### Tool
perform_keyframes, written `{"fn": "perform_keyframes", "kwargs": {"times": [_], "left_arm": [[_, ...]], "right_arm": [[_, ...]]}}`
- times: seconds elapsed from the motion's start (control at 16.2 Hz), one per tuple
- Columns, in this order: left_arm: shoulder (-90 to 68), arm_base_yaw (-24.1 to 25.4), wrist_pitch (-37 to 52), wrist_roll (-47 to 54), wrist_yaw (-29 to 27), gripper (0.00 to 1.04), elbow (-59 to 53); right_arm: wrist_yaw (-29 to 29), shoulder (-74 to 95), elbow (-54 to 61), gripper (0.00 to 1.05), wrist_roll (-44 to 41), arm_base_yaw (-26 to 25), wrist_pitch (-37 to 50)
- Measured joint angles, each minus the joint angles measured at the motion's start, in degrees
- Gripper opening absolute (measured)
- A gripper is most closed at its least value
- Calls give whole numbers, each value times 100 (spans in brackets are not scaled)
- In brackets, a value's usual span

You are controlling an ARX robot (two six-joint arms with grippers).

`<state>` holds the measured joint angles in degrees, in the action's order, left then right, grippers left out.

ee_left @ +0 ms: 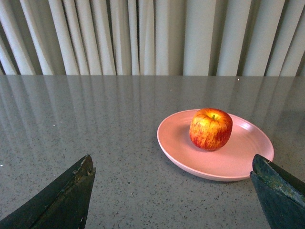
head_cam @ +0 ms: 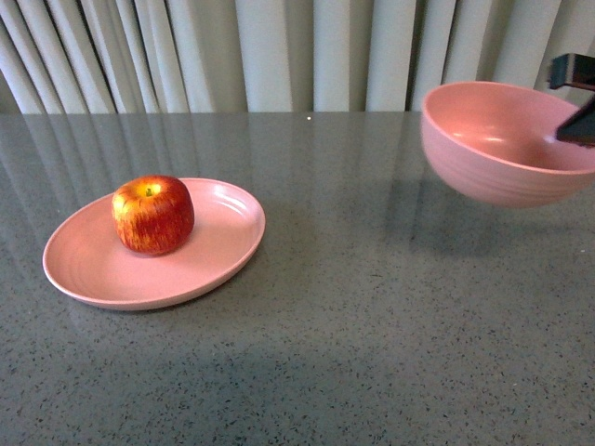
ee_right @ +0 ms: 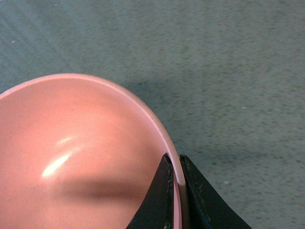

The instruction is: Move apple from plate to bowl

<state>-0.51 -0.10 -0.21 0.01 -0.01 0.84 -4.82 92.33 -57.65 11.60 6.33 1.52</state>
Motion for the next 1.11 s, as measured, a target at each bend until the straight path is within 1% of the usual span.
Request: {"fn": "perform_keyframes", "kwargs": {"times": [0.19, 0.37, 1.11], "left_arm": [[0, 0, 0, 0, 0, 98, 0], [0, 0, 0, 0, 0, 98, 0], [0, 0, 0, 0, 0, 98, 0]], "right_arm": [[214, 199, -155, 3, 90, 824, -15], [422, 680, -273, 3, 101, 1394, 31], [662, 1523, -610, 3, 291, 1696, 48]]}}
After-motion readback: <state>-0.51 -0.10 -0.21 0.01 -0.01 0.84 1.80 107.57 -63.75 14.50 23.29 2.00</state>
